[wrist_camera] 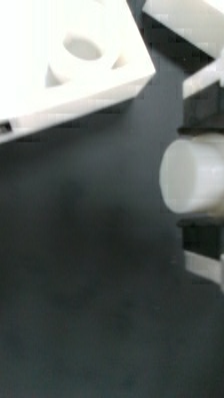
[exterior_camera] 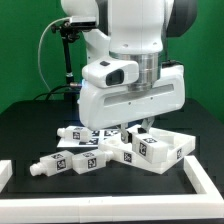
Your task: Assemble one leg
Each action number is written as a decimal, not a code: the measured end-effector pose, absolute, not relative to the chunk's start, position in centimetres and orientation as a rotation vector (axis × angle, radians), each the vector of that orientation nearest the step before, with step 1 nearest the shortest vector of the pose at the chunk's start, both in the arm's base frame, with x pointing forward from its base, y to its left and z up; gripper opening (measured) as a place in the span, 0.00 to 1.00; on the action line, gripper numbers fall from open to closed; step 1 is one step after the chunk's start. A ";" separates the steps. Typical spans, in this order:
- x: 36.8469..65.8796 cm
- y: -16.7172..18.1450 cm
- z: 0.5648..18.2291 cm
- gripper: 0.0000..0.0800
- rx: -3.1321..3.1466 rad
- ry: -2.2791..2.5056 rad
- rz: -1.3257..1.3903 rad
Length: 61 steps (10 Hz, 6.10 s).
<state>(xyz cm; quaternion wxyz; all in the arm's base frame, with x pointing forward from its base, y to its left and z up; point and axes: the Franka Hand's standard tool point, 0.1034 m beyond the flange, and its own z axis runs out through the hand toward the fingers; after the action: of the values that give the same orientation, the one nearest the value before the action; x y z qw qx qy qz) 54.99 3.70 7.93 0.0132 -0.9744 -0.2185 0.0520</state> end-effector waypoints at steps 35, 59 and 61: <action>35.5 -16.6 1.7 0.27 -3.025 -0.552 0.260; 45.4 -1.8 6.6 0.81 -3.121 -0.322 0.208; 45.4 -1.8 6.6 0.81 -3.121 -0.323 0.208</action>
Offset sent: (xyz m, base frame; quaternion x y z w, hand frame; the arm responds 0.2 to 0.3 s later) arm 0.0000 0.0000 0.0000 0.0000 0.0000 0.0000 1.0000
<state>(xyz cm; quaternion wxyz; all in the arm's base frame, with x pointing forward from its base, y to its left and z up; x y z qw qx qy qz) 45.36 -1.79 6.60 -0.0013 -0.9925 -0.1027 0.0663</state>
